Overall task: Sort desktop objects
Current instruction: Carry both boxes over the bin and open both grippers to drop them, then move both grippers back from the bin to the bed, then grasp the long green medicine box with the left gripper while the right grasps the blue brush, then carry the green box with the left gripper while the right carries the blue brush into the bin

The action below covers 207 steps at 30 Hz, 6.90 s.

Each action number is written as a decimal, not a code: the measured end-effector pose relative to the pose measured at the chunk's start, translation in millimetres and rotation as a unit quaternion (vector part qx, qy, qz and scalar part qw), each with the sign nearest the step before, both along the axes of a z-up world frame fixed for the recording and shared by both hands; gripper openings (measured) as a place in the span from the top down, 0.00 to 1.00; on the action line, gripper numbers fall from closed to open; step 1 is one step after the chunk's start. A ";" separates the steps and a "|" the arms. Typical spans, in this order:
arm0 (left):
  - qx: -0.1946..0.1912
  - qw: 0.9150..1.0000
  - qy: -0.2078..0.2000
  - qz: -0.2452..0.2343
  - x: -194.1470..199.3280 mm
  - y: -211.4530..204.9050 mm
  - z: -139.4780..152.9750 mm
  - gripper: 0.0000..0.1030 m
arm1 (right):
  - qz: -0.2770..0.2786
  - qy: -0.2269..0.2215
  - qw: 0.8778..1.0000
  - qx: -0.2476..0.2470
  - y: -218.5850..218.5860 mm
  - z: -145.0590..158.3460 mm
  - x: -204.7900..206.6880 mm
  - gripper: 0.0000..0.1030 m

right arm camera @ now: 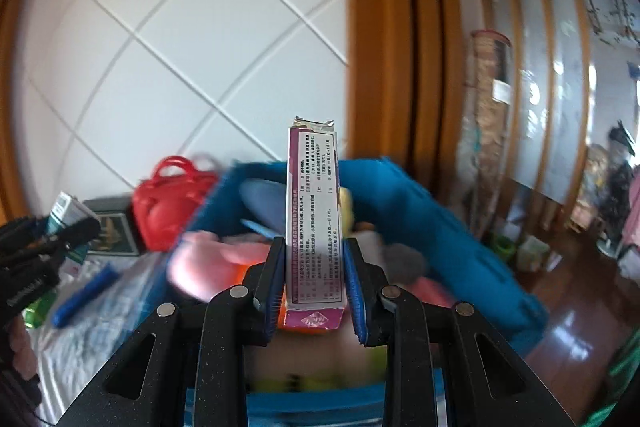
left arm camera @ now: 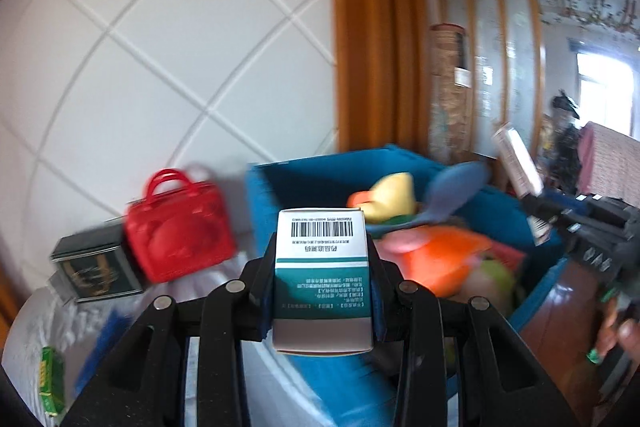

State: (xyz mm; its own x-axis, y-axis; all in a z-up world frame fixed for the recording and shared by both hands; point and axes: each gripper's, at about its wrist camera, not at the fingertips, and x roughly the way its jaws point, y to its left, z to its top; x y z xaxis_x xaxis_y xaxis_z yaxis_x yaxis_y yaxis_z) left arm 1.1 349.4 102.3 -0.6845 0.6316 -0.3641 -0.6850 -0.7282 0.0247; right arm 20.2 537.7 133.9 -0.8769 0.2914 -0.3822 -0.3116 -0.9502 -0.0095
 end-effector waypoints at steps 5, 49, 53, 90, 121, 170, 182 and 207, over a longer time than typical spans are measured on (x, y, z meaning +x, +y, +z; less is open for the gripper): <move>-0.020 0.999 0.010 -0.045 28.9 72.9 2.2 0.66 | -0.019 -0.019 0.999 -0.019 47.5 -17.9 -2.0 0.73; -0.020 0.998 -0.048 -0.032 50.5 135.2 -3.9 0.32 | -0.028 -0.059 0.998 0.009 107.3 -42.3 10.6 0.00; -0.013 0.998 -0.060 -0.009 46.3 108.3 -6.2 0.32 | -0.013 -0.036 0.999 0.015 87.1 -27.6 26.0 0.00; -0.021 0.918 -0.228 0.325 -122.9 -387.7 -152.3 0.32 | 0.321 -0.132 0.937 -0.040 -355.7 -83.6 -155.7 0.00; -0.169 0.853 -0.364 0.335 -349.4 -523.8 -355.2 0.31 | 0.234 -0.441 0.864 -0.067 -593.7 -331.4 -402.6 0.00; -0.116 0.927 -0.264 0.241 -217.1 -399.7 -230.7 0.49 | 0.269 -0.328 0.905 -0.036 -424.1 -168.8 -225.5 0.86; -0.078 0.970 -0.156 0.170 -158.6 -316.7 -124.3 0.49 | 0.245 -0.195 0.949 -0.032 -346.9 -31.6 -168.5 0.86; -0.044 0.995 -0.084 -0.020 -65.3 48.6 45.8 0.49 | 0.033 -0.101 0.994 0.010 -11.5 174.2 -65.8 0.86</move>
